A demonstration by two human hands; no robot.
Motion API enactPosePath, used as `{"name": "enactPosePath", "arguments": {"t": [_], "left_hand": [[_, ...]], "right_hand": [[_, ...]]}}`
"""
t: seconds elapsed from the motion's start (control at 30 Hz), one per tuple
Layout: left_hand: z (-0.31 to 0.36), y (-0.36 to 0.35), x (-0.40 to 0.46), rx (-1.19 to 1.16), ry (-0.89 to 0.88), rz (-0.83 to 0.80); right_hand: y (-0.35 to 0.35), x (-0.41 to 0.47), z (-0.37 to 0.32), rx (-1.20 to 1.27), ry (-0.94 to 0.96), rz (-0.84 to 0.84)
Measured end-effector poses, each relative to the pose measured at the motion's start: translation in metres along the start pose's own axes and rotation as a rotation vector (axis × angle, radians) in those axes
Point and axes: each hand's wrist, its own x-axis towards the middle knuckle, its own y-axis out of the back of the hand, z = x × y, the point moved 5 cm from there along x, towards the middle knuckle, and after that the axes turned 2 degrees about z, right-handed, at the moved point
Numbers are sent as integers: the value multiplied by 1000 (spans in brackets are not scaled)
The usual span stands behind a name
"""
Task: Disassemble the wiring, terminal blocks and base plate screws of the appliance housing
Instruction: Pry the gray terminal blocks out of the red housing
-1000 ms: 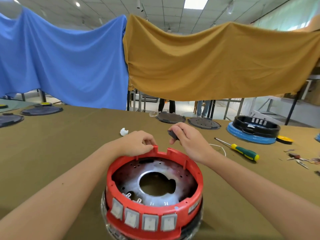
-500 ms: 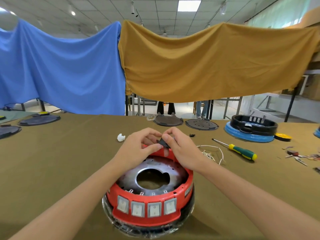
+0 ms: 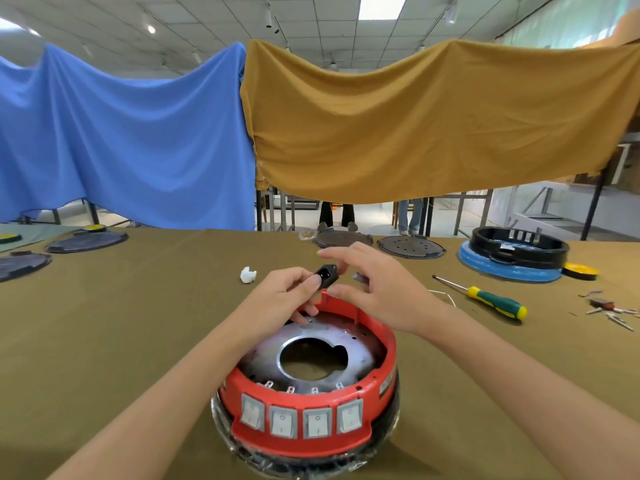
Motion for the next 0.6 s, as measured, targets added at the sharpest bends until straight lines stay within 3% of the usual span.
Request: {"name": "enactPosePath", "arguments": {"t": [0.1,0.23,0.33,0.5,0.6], "left_hand": [[1,-3,-2,-15,8,-48],[7,9,-1,23,-17,157],[10,28,0,336,-38,281],[-14,46,-6,966,233,73],[-30,41,-11,881,302,-13]], "right_hand": [[-6,3,-1,29,-11,-37],[-1,2,15,310,-215,53],[9,-6,36,550,-423,71],[28,-24,81,553,-695,131],[28,-36,103,465,-803,73]]}}
